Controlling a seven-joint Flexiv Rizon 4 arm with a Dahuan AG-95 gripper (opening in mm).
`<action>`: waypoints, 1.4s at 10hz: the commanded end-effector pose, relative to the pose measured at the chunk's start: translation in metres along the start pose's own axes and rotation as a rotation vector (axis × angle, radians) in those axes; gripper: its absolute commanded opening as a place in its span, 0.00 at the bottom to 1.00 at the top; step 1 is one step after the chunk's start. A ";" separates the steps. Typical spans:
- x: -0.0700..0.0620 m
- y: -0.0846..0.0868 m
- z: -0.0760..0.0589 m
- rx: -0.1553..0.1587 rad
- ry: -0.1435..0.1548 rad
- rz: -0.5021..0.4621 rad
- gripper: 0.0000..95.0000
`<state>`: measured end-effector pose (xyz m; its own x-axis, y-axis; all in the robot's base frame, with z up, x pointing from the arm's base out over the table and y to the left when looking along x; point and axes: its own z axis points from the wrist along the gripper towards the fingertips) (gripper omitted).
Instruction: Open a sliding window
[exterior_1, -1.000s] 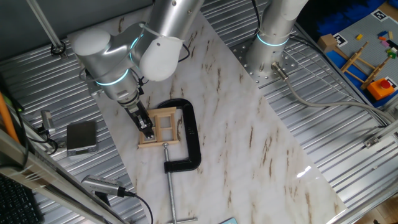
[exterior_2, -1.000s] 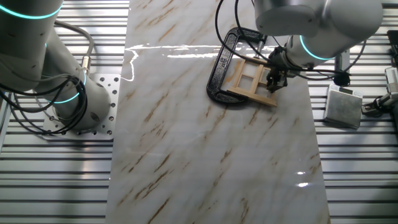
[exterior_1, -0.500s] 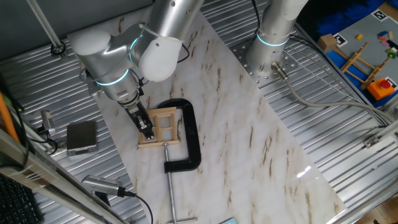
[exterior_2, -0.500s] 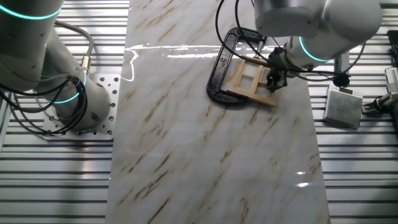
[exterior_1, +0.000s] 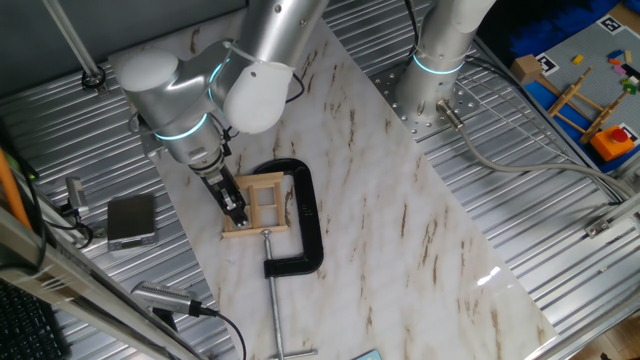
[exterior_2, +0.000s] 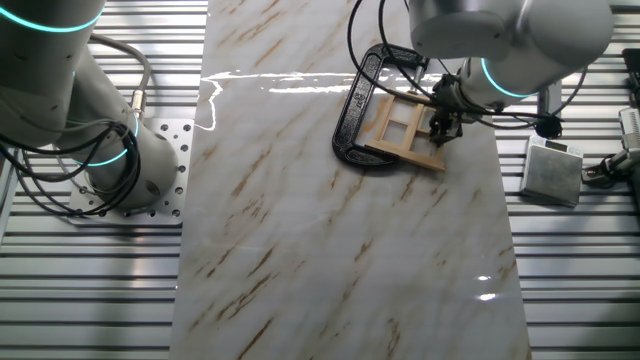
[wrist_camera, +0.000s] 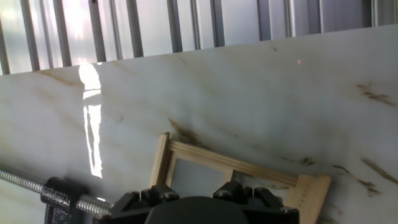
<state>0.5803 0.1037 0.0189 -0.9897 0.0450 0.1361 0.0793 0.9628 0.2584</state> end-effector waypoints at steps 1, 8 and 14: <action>-0.001 0.002 0.001 -0.001 -0.002 -0.001 0.60; 0.004 0.000 -0.005 0.036 -0.002 -0.044 0.60; 0.023 -0.018 -0.028 0.072 -0.003 -0.113 0.60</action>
<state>0.5604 0.0820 0.0435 -0.9924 -0.0583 0.1086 -0.0350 0.9780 0.2056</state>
